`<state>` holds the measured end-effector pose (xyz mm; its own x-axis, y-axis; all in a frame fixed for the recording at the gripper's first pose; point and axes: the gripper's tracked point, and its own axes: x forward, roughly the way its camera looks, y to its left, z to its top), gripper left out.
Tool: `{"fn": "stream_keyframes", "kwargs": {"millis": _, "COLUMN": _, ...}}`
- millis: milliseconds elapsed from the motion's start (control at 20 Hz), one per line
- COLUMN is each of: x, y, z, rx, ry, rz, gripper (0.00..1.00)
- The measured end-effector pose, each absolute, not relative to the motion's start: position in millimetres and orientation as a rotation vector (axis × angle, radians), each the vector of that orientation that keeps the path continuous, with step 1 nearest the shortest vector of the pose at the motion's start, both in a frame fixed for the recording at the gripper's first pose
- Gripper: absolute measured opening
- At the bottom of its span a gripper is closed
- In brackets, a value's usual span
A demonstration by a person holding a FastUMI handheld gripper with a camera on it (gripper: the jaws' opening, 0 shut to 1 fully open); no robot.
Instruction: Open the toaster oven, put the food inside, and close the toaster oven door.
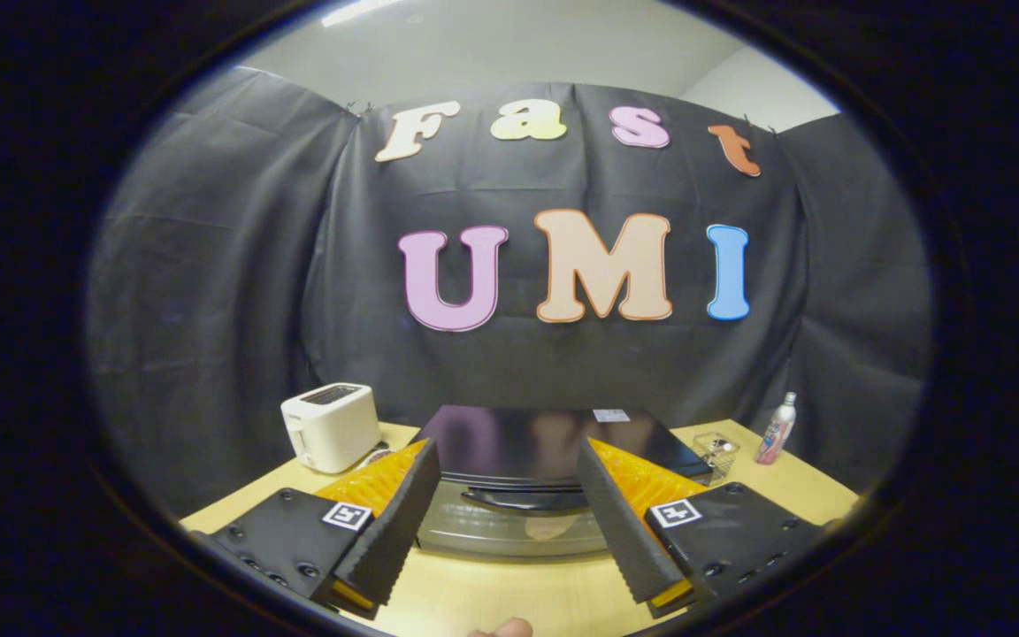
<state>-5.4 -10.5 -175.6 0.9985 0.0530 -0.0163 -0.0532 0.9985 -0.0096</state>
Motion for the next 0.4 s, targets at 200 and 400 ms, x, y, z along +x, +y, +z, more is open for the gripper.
{"fn": "stream_keyframes", "kwargs": {"millis": 200, "x": -13.5, "y": -8.7, "z": -168.9, "rx": -0.017, "ry": 0.013, "rz": 0.038, "gripper": 0.98}}
{"fn": "stream_keyframes", "kwargs": {"millis": 400, "x": -17.6, "y": -8.6, "z": -169.4, "rx": -0.004, "ry": 0.019, "rz": 0.034, "gripper": 0.98}}
